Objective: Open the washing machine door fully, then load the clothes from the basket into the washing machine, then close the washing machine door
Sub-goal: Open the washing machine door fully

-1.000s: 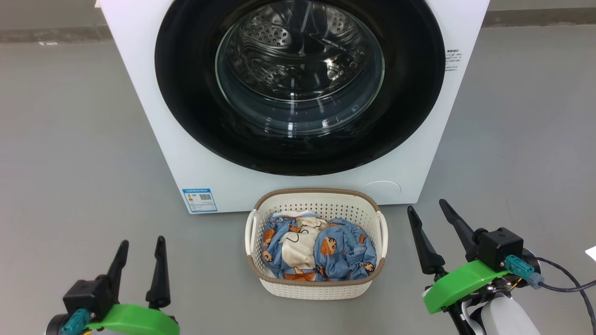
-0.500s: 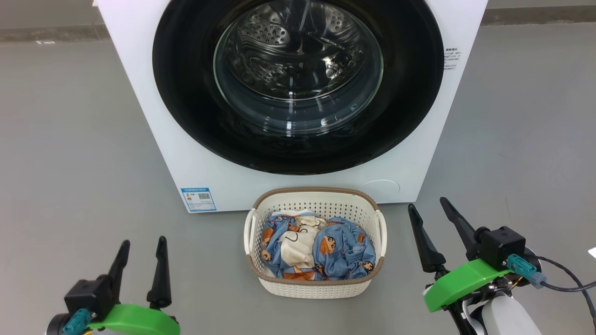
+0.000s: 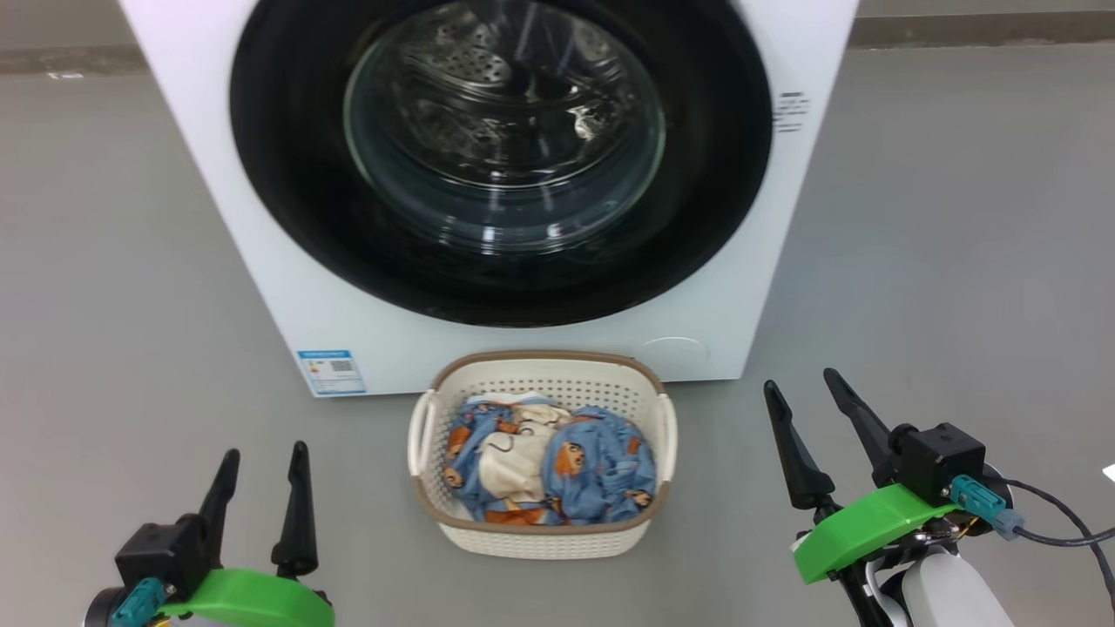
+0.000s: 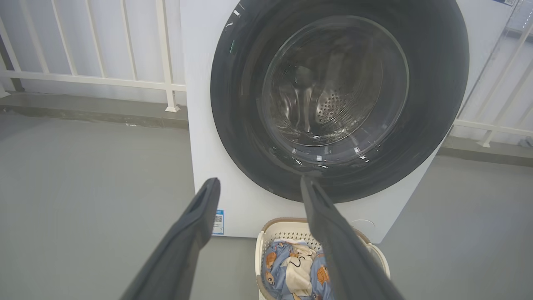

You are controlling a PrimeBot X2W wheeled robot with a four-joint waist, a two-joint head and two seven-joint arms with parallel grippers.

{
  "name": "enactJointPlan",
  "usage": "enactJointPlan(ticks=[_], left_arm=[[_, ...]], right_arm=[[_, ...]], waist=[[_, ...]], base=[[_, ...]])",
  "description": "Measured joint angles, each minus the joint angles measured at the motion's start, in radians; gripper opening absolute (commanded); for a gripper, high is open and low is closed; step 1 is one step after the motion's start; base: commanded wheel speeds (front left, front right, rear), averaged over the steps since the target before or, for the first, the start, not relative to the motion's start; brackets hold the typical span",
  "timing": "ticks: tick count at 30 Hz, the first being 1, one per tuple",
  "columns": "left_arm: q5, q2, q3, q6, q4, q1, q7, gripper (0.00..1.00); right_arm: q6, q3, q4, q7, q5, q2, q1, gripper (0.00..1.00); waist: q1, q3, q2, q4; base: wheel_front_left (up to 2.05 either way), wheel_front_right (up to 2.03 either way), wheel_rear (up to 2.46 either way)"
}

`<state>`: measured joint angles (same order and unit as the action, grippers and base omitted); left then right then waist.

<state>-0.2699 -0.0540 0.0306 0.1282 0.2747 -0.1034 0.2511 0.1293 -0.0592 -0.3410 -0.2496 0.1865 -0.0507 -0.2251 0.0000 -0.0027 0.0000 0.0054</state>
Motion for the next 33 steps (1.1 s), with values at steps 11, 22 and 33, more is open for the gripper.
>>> enactJointPlan(ticks=[11,22,33], left_arm=[[-0.035,0.002,0.010,0.000,-0.023,0.000,0.000,1.00],[-0.035,-0.001,0.010,0.000,-0.026,0.000,0.000,1.00],[-0.035,-0.001,0.009,0.000,-0.024,0.000,0.000,1.00]], right_arm=[[0.000,0.004,0.001,0.000,0.000,-0.004,0.000,1.00],[0.000,0.003,0.001,0.000,0.001,-0.004,0.000,1.00],[0.000,0.003,0.000,0.000,0.009,-0.004,0.000,1.00]], waist=[[0.0000,0.001,0.0000,-0.001],[0.0000,-0.001,0.0000,0.000],[0.0000,-0.001,0.0000,0.002]], base=[[0.82,0.82,-1.65],[0.09,0.09,-0.18],[0.00,0.00,0.00]])
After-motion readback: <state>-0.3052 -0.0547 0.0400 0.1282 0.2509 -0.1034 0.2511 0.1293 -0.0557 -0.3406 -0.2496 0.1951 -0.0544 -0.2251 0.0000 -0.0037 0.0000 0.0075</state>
